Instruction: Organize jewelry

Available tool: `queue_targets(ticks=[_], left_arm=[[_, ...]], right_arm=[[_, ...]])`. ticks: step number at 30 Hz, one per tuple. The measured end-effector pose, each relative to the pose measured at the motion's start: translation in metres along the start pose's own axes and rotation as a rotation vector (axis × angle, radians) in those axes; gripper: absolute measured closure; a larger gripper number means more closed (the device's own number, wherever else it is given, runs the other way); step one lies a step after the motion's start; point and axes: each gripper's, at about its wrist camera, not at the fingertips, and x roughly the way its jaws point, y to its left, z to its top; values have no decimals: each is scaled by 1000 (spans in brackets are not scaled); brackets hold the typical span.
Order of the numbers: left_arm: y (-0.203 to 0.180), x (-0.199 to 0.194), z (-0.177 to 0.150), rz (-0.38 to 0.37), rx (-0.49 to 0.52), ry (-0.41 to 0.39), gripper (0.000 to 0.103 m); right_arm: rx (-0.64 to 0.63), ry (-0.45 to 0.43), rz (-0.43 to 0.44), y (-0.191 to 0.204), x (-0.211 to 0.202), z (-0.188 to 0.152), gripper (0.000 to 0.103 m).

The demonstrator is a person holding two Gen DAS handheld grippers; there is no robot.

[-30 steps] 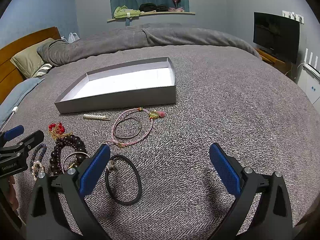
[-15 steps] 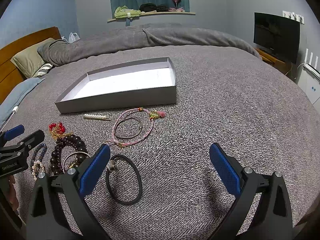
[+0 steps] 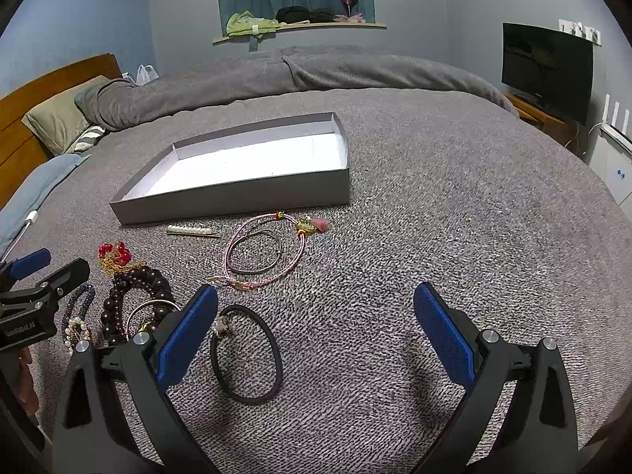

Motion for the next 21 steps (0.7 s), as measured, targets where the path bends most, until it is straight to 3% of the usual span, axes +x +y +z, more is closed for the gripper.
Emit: queue_targets(ticks=[11, 14, 18, 21], left_arm=[[17, -10, 5, -12, -36, -35, 4], [25, -10, 12, -33, -42, -27, 5], [30, -15, 28, 41, -17, -64, 6], [35, -16, 42, 16, -14, -79, 6]], right_arm=[[25, 8, 50, -9, 4, 5, 5], [18, -16, 54, -11, 2, 9, 5], [34, -63, 109, -13, -2, 24, 5], [21, -96, 90, -12, -7, 41, 5]])
